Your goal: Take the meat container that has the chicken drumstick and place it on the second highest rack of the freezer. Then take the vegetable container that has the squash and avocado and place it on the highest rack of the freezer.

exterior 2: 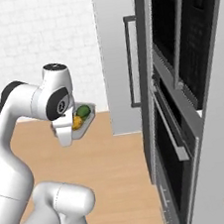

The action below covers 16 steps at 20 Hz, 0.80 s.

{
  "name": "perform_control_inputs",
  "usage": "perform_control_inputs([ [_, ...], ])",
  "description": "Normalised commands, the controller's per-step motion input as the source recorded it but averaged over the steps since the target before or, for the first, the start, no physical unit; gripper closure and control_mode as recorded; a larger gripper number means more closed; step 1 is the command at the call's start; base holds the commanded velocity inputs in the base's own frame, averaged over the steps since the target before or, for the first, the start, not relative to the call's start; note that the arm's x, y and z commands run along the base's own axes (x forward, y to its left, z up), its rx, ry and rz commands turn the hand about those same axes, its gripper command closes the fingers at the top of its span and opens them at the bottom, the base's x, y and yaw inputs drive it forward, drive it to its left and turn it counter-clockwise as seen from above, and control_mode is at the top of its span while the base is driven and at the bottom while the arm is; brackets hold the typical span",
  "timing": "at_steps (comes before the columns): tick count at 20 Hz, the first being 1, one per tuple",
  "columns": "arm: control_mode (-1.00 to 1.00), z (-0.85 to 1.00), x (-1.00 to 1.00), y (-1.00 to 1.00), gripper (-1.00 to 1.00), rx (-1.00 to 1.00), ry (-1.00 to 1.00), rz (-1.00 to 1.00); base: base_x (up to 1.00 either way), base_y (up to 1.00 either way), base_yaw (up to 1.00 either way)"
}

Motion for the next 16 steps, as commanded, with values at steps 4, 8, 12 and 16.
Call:
perform_control_inputs([
  [4, 1.00, 0.00, 0.00, 0.00, 1.00, 0.00, 0.00, 0.00, 0.98, 0.00, 0.02],
  [8, 1.00, 0.00, 0.00, 0.00, 1.00, 0.00, 0.00, 0.00, 0.92, 0.00, -0.07],
  [12, 1.00, 0.00, 0.00, 0.00, 1.00, 0.00, 0.00, 0.00, 0.94, 0.00, -0.08],
  [16, 1.00, 0.00, 0.00, 0.00, 1.00, 0.00, 0.00, 0.00, 0.87, 0.00, -0.06],
])
